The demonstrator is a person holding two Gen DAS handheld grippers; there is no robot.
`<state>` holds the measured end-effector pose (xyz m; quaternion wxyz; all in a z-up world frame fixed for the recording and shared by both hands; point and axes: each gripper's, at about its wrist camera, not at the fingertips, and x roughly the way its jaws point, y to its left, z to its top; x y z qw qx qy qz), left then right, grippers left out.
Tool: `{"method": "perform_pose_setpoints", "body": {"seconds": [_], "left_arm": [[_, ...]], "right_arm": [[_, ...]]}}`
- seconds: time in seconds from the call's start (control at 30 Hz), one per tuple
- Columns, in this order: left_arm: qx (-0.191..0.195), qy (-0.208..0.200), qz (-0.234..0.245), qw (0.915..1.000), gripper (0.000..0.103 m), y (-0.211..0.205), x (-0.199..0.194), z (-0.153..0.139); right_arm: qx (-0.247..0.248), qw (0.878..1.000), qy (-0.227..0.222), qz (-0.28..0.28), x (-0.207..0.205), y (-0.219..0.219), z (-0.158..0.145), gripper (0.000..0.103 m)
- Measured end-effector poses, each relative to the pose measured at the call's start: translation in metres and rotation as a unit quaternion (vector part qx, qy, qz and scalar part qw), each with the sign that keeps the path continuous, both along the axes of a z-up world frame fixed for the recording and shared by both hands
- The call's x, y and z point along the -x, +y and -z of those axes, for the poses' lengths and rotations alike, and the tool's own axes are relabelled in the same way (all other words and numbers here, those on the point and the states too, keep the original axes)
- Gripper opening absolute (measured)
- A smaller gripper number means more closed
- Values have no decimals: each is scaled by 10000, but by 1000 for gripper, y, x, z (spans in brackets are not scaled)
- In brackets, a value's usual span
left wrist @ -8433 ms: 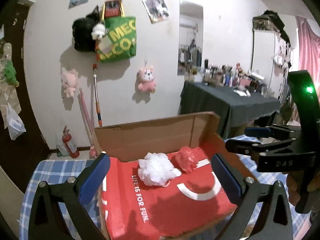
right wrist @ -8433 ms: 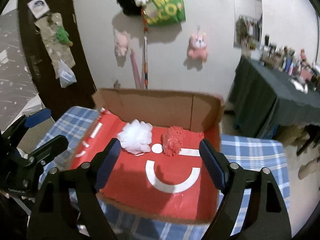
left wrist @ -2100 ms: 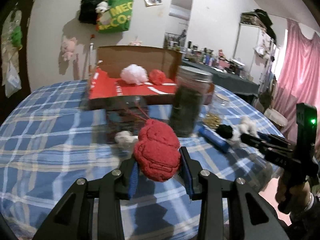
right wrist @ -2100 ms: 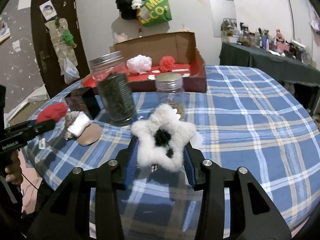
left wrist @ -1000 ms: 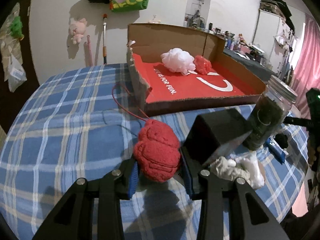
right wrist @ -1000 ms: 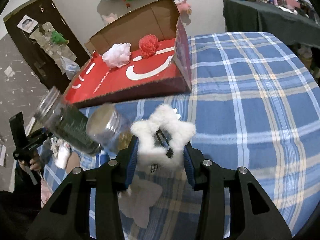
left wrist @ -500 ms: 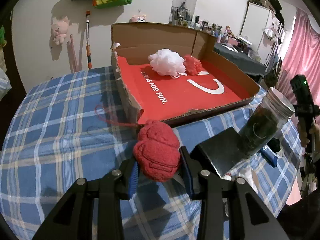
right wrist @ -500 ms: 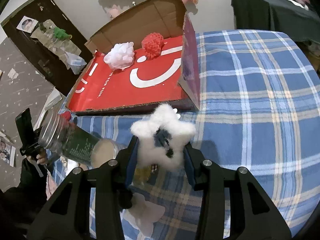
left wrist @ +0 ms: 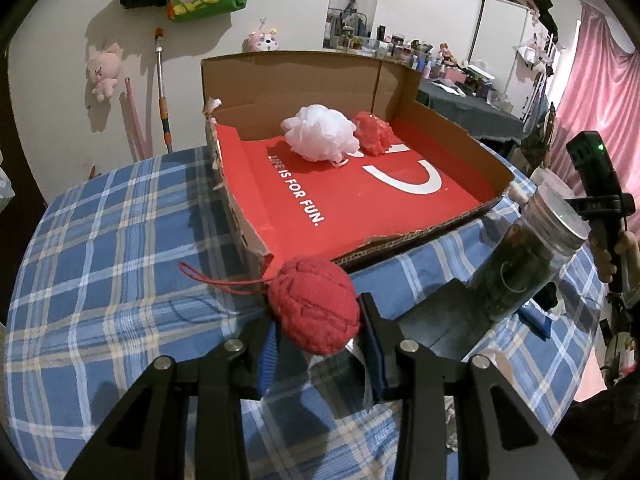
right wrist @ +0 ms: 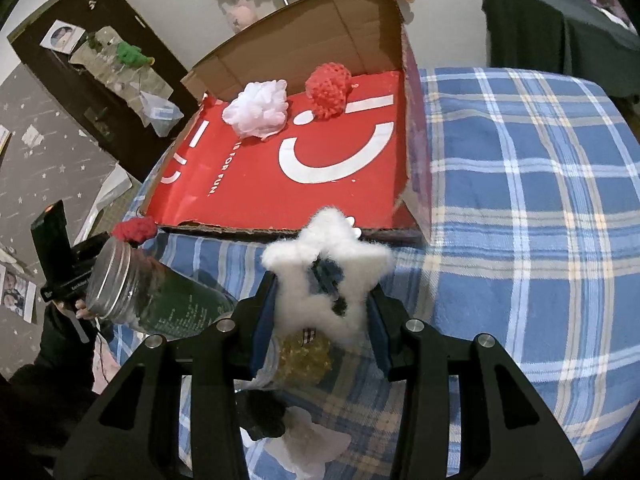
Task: Organize soft objects
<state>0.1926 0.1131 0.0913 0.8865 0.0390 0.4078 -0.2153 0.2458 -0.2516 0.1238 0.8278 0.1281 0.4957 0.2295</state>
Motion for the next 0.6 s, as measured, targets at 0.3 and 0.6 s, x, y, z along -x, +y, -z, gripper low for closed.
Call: {"method": "perform_pose_setpoints", "body": {"seconds": [0.3,0.6], "left_arm": [[-19,2,17,10000,35,-3,-2,-4],[87,-116,116,9998,35,-8,3,-18]], "right_arm": [[3,10000,-81,-42,-1,3,-6,40],[-15,9998,-123,-174,-2,9,-14,40]]}}
